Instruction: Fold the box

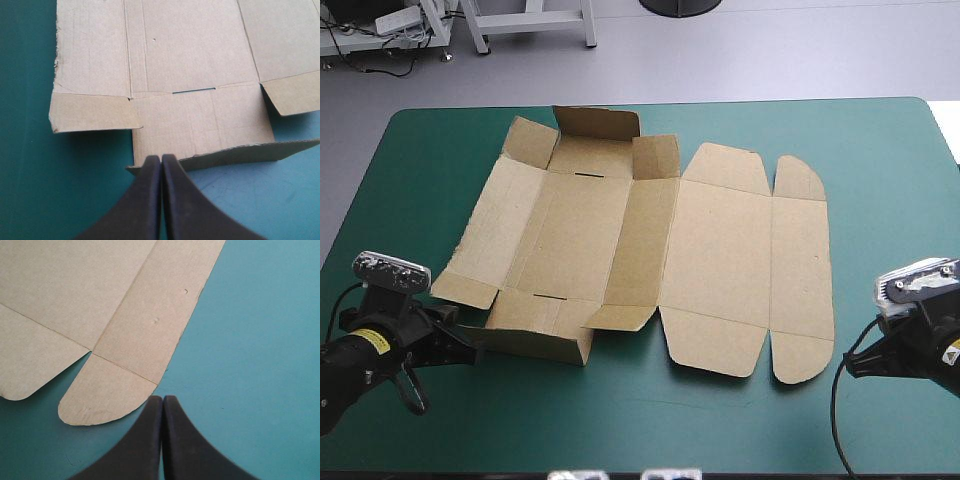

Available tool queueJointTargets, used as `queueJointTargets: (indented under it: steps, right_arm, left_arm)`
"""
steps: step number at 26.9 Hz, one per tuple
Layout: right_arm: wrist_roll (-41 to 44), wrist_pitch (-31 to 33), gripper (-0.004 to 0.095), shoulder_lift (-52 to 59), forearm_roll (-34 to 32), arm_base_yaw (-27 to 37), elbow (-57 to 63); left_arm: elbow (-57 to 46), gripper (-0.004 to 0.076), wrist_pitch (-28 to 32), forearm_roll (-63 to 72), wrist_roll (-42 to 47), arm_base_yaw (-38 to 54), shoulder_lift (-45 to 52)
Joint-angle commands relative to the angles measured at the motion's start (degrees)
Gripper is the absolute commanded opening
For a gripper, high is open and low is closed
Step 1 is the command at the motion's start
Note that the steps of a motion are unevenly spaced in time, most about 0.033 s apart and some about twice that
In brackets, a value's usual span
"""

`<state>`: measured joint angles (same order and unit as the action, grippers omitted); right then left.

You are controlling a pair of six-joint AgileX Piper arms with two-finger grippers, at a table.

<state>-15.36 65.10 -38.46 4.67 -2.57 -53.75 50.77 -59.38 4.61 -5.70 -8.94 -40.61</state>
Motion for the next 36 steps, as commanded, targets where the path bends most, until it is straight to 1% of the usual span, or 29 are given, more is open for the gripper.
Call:
queueJointTargets:
  steps: [1, 14, 22, 25, 27, 29, 31, 32, 34, 36]
  right_arm:
    - [-0.44, -2.64, -0.0024, -0.18, 0.14, -0.30, -1.43]
    - [-0.49, -2.58, -0.0025, -0.18, 1.62, -0.30, -1.43]
    - [-0.49, -2.58, -0.0025, -0.40, 1.62, -0.30, -1.43]
    - [-0.49, -2.58, -0.0025, -0.40, 1.62, -0.30, -1.43]
    - [-0.49, -2.68, -0.0025, -0.40, 2.00, -0.30, -1.43]
    - [-0.49, -3.27, -0.0025, -0.43, 2.01, -0.30, -1.43]
    - [-0.49, -3.42, -0.0025, -0.43, 2.01, -0.30, -1.43]
    - [-0.49, -3.42, -0.0025, -0.43, 2.01, -0.30, -1.43]
    - [-0.49, -3.42, -0.0025, -0.43, 2.01, -0.30, -1.43]
    - [-0.49, -3.42, -0.0025, -0.43, 2.01, -0.30, -1.43]
  left_arm:
    - [1.53, -0.0006, 3.07, 0.84, -0.01, 0.13, 0.07]
    - [1.53, -0.0006, 2.70, 0.86, -0.01, 0.13, 0.07]
    - [1.53, -0.0005, 1.80, 4.29, -0.09, 0.13, 0.07]
    - [1.53, -0.0005, 1.57, 6.20, -2.46, 0.13, -0.01]
    - [1.53, -0.0005, 1.45, 8.85, -4.62, 0.13, -1.07]
    - [1.53, -0.0005, 1.57, 13.72, -8.92, 0.13, -4.23]
    - [1.53, -0.0005, 2.65, 14.63, -10.76, 0.13, -6.81]
    - [1.53, -0.0005, 3.43, 14.63, -10.76, 0.13, -7.94]
    - [1.76, 0.0005, 8.63, 14.77, -10.86, 0.13, -13.96]
    - [3.19, 0.0017, 10.00, 15.99, -12.41, 0.13, -18.40]
